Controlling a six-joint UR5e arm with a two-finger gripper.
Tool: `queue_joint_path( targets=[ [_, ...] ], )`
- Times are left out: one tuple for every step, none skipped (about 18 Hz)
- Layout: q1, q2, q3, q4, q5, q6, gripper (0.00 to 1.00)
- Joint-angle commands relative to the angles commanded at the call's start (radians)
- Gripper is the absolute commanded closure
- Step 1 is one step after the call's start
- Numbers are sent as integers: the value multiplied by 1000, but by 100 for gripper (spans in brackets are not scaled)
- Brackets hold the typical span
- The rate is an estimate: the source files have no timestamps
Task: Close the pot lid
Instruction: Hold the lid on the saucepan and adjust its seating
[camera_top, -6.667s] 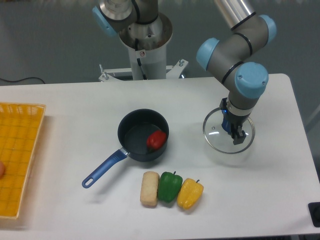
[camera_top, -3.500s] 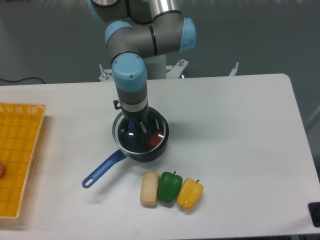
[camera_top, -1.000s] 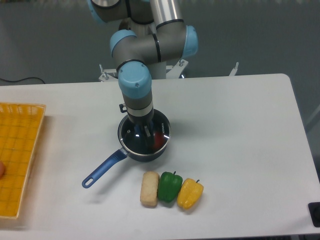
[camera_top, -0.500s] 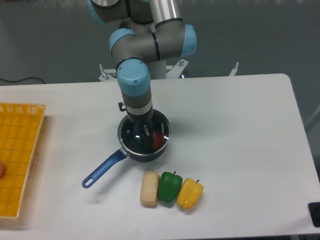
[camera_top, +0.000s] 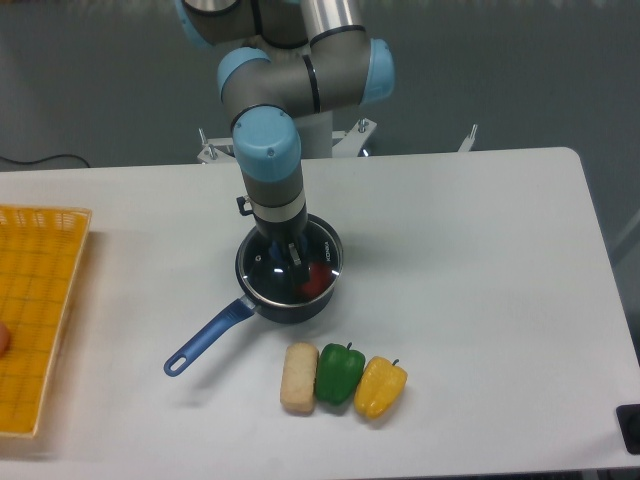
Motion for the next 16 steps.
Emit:
queue_joint_path(
  targets=[
    [0, 2, -5, 2, -2, 0, 72],
    [0, 5, -9, 2, -3, -3, 72],
    [0, 6, -9, 2, -3, -5, 72],
    [0, 8, -11, 2, -2, -6, 72],
    [-2, 8, -9, 0, -2, -5, 72],
    [-3, 8, -9, 0, -2, -5, 72],
    [-3, 6, -9, 0, -8, -8, 72],
    [-5, 6, -8, 2, -6, -8, 72],
    [-5, 5, -8, 2, -5, -9, 72],
    [-6, 3, -9, 2, -3, -11, 72],
    [-6, 2, -9, 2, -2, -11, 72],
    [-6, -1, -9, 3, -2, -12, 72],
    [-6, -2, -9, 3, -2, -11, 72],
    [-6, -2, -11, 5, -2, -11, 72],
    [-6, -3, -12, 5, -2, -11, 72],
    [-6, -3, -14, 5, -2, -11, 72]
  ],
)
